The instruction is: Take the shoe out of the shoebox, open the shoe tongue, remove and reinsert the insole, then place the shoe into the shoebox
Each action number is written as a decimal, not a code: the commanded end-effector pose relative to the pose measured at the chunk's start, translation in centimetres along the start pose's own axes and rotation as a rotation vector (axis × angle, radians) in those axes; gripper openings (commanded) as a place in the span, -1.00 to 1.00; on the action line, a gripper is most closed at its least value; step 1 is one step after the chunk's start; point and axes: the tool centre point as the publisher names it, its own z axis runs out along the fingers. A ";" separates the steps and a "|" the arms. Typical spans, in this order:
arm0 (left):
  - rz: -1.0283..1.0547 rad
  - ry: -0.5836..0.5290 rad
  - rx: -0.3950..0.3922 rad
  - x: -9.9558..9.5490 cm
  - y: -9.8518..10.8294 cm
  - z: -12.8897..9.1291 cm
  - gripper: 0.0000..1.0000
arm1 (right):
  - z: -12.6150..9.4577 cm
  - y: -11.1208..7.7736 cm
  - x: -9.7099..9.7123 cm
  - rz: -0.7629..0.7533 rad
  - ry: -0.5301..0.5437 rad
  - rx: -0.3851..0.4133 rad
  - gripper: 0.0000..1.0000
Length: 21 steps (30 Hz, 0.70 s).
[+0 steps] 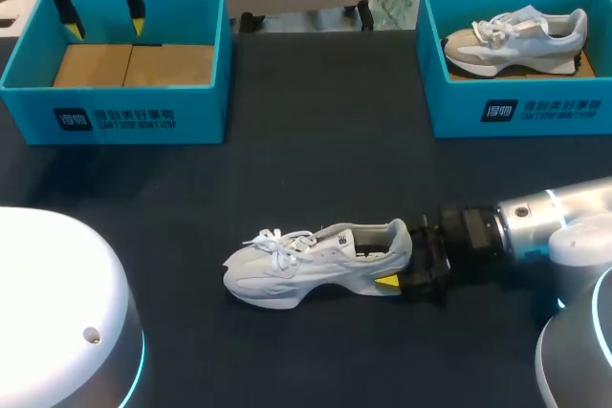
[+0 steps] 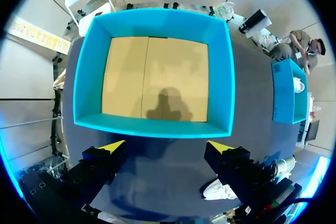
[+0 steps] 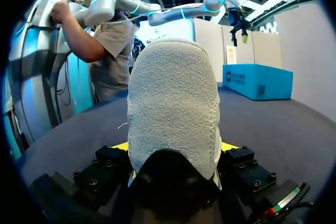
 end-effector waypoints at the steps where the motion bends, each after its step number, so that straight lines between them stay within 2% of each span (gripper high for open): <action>1: 0.000 -0.003 -0.005 0.1 -0.2 0.0 1.00 | -0.1 -0.2 -0.1 0.001 -0.001 0.002 -1.00; 21: 0.039 0.024 -0.006 2.6 3.1 0.5 1.00 | -0.1 -0.2 -0.1 0.001 -0.001 0.002 -1.00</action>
